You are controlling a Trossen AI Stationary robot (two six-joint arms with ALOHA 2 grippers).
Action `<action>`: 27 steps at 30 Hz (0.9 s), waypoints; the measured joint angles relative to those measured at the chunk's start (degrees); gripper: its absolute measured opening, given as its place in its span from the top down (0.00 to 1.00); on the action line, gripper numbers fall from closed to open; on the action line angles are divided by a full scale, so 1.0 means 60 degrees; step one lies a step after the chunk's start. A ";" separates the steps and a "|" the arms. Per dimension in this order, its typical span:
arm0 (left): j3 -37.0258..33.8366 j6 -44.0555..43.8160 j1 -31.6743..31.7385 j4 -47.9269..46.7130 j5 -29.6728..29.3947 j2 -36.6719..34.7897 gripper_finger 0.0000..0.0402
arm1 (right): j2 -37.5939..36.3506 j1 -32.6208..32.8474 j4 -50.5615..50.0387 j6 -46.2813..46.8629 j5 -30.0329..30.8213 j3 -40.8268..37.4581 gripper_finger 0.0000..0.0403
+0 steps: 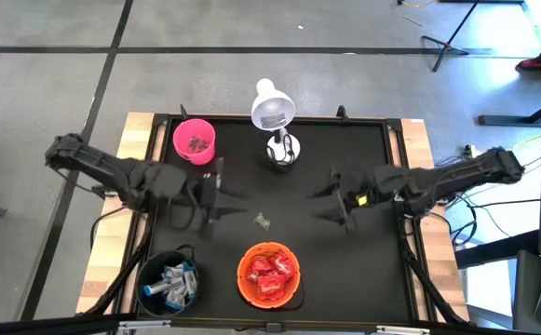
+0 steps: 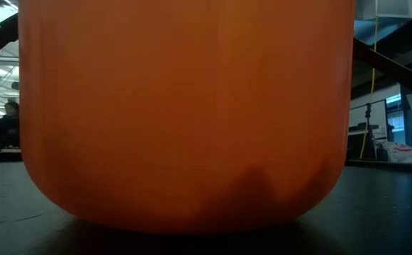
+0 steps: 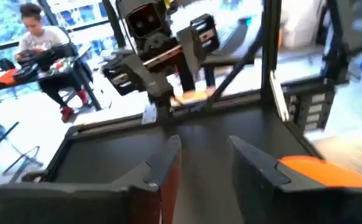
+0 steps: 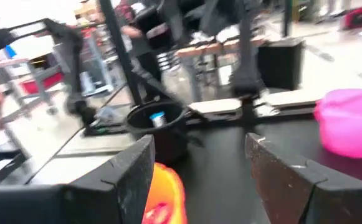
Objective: Sort candy
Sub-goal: Put the green candy into the pink bucket
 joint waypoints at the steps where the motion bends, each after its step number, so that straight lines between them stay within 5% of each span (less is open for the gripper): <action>1: -0.0070 0.0002 0.0349 0.0247 0.0438 0.0000 0.70 | -0.0168 -0.0139 -0.0256 -0.0108 -0.0052 0.0125 0.39; 7: -0.0095 -0.0001 0.1554 0.0325 0.1973 -0.0009 0.70 | -0.1188 -0.0640 -0.1495 -0.0861 -0.0103 0.0432 0.39; 18: -0.0095 0.0309 0.2458 -0.0167 0.1713 -0.0349 0.70 | -0.2111 -0.0652 -0.2122 -0.1874 0.0478 0.0429 0.39; 27: -0.0095 -0.0479 0.3264 -0.3286 0.1699 -0.0357 0.70 | -0.1863 -0.0644 -0.2038 -0.0928 0.0480 0.0429 0.39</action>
